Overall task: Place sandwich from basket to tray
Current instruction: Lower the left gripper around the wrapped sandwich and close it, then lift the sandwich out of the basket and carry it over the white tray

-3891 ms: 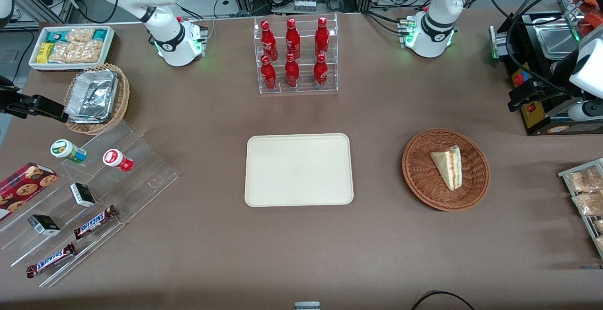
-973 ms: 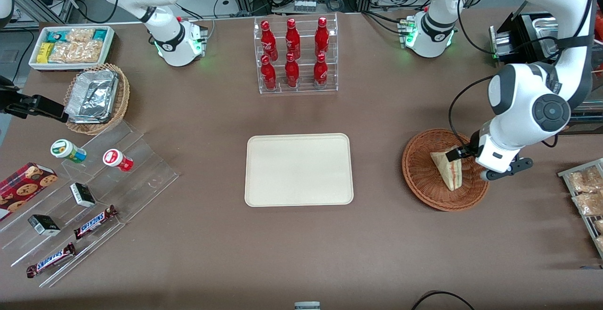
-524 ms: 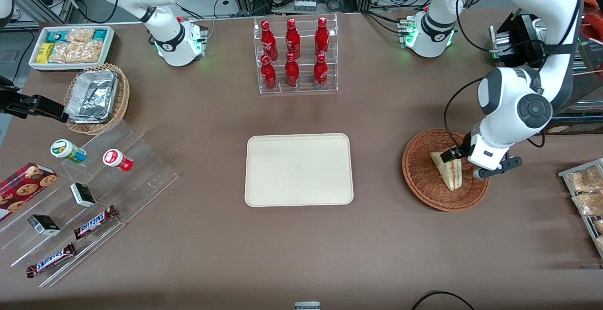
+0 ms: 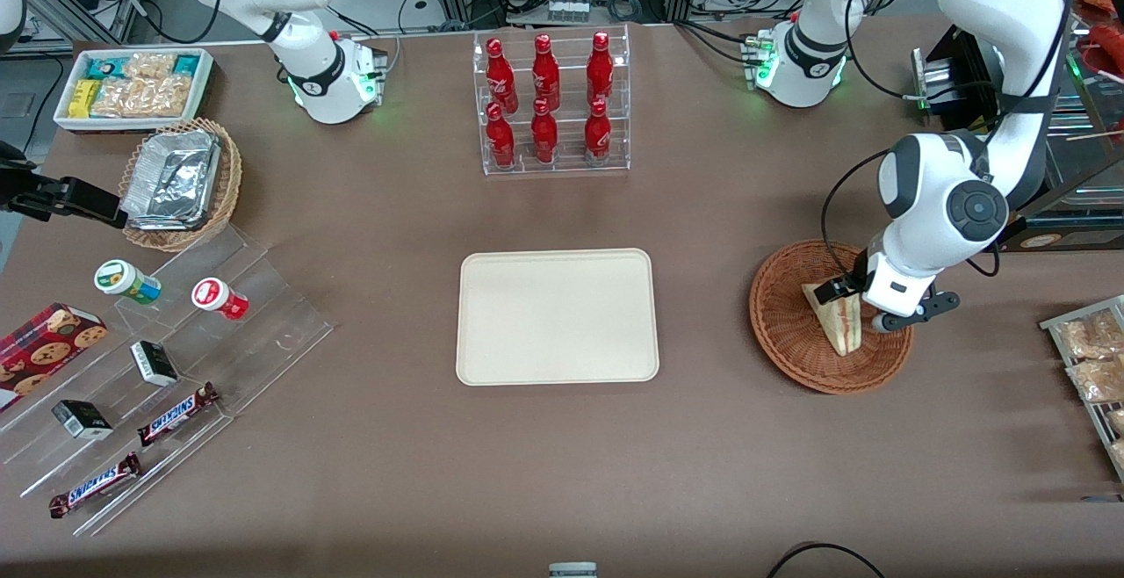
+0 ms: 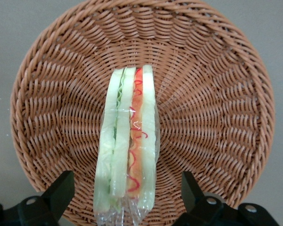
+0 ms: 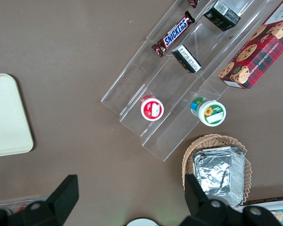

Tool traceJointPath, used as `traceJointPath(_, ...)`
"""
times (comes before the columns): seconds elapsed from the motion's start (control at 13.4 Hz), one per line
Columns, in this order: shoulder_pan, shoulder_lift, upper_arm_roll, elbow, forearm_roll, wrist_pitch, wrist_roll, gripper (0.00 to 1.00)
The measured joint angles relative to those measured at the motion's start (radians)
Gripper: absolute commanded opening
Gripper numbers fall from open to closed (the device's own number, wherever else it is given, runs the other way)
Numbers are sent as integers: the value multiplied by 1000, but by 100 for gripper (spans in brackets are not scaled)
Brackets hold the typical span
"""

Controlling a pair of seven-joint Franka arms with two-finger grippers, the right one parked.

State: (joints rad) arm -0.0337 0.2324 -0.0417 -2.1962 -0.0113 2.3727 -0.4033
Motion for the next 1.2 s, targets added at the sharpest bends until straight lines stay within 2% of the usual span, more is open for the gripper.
traceJointPath(0.07,0,9,0,-1,-5,10,0,90)
traceJointPath(0.15,0,18,1,-1,-8,16,0,80)
traceJointPath(0.3,1,32,1,-1,-11,21,-11,49)
traceJointPath(0.45,1,41,2,-2,-12,21,-32,23)
traceJointPath(0.52,1,43,2,-2,-12,21,-37,2)
traceJointPath(0.9,7,43,3,9,-12,5,-39,0)
traceJointPath(1.2,7,39,2,132,-11,-171,-38,0)
